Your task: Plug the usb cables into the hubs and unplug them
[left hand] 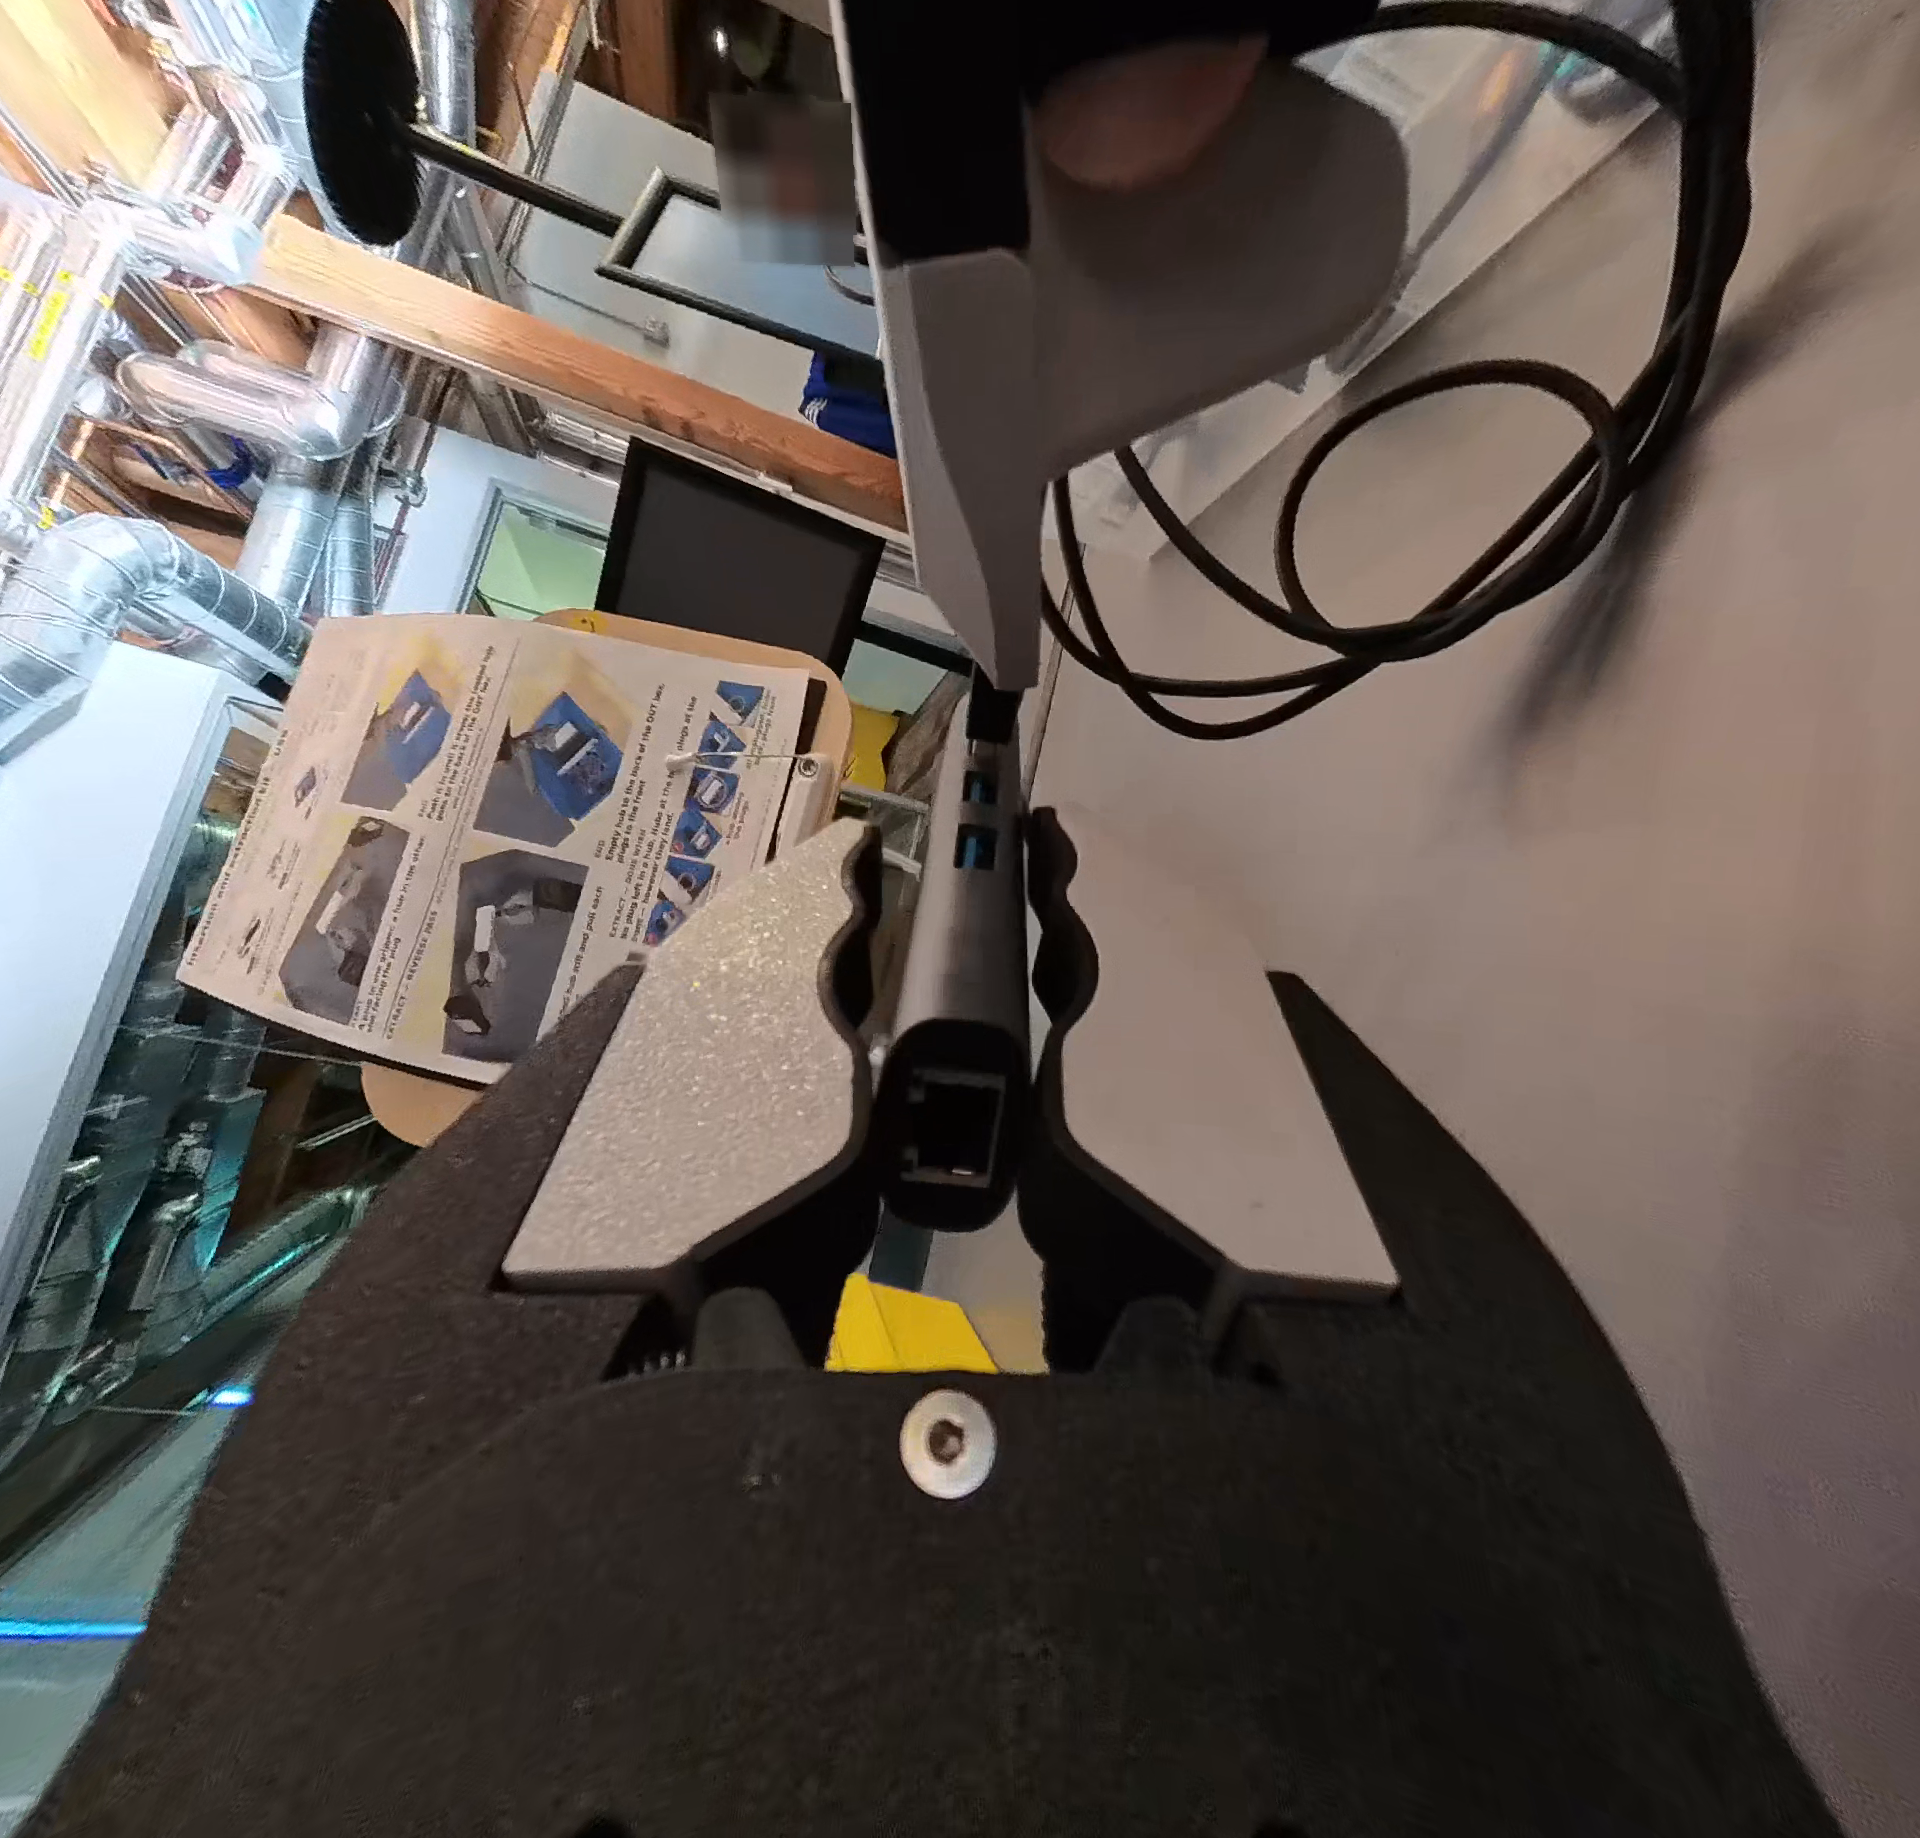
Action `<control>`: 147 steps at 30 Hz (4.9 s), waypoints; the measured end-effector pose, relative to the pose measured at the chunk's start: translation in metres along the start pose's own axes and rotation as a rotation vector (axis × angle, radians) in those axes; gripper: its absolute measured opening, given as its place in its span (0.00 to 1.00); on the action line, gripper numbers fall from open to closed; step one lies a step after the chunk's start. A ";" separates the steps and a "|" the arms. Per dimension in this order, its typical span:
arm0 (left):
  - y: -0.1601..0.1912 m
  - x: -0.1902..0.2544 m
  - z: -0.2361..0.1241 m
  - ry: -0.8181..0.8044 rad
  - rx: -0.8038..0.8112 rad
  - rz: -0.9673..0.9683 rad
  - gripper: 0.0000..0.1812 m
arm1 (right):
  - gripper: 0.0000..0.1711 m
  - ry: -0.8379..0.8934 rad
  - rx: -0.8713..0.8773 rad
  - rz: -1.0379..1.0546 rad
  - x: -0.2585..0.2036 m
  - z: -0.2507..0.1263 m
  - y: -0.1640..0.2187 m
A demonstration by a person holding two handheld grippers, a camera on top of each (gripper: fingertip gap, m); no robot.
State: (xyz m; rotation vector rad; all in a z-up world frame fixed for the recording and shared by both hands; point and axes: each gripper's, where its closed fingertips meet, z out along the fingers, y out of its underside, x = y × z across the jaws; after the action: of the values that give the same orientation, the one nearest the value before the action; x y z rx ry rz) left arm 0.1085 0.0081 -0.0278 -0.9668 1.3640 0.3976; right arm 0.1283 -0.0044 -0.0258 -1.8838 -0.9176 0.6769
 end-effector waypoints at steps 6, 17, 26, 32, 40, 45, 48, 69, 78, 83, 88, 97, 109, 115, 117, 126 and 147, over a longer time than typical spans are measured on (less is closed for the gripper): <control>-0.003 0.005 -0.002 0.040 0.069 -0.040 0.15 | 0.10 -0.038 0.010 0.045 -0.001 0.000 0.004; -0.007 0.011 -0.001 0.075 0.084 -0.118 0.12 | 0.10 0.060 0.024 0.044 0.010 -0.003 0.001; -0.002 0.008 -0.001 0.062 0.044 -0.085 0.09 | 0.10 0.103 0.022 0.022 0.009 -0.004 0.001; 0.001 0.012 0.000 0.074 0.005 -0.047 0.09 | 0.10 0.158 0.007 -0.015 0.008 -0.005 0.004; -0.005 0.007 -0.003 0.067 0.034 -0.062 0.09 | 0.10 0.103 0.041 -0.011 0.002 -0.013 0.000; -0.010 0.004 -0.006 -0.009 0.095 0.060 0.09 | 0.10 0.089 0.057 0.024 0.000 -0.013 0.000; -0.011 0.010 -0.002 -0.011 0.080 0.079 0.09 | 0.10 0.103 0.029 0.016 0.002 -0.013 0.003; -0.004 0.007 0.003 0.029 0.013 -0.067 0.09 | 0.10 0.217 0.086 -0.061 0.004 -0.012 -0.002; -0.015 -0.010 0.000 0.151 0.121 -0.631 0.30 | 0.10 0.356 0.261 -0.087 0.027 -0.032 -0.016; -0.014 -0.026 -0.003 0.205 0.234 -0.969 0.26 | 0.10 0.353 0.357 -0.134 0.016 -0.033 -0.025; -0.020 -0.030 -0.004 0.252 0.306 -1.110 0.20 | 0.10 0.344 0.410 -0.167 0.004 -0.026 -0.031; -0.007 -0.034 0.000 0.167 0.234 -1.033 0.19 | 0.10 0.409 0.433 -0.260 -0.006 -0.015 -0.040; -0.005 -0.054 -0.006 0.103 0.247 -1.039 0.19 | 0.10 0.471 0.520 -0.273 -0.010 -0.015 -0.059; -0.011 -0.062 -0.008 0.088 0.248 -0.994 0.19 | 0.10 0.500 0.577 -0.269 -0.013 -0.023 -0.065; -0.014 -0.065 -0.010 0.097 0.248 -0.955 0.19 | 0.10 0.495 0.581 -0.283 -0.015 -0.026 -0.066; -0.018 -0.059 -0.010 0.159 0.227 -0.892 0.19 | 0.10 0.499 0.577 -0.297 -0.016 -0.029 -0.059; 0.017 -0.109 -0.035 0.029 0.272 -1.019 0.18 | 0.10 0.476 0.559 -0.267 -0.012 -0.027 -0.049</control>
State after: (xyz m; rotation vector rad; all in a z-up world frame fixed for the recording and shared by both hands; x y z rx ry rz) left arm 0.0501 0.0221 0.0714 -1.2896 0.7680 -0.5576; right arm 0.1265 -0.0118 0.0305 -1.3058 -0.5752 0.2605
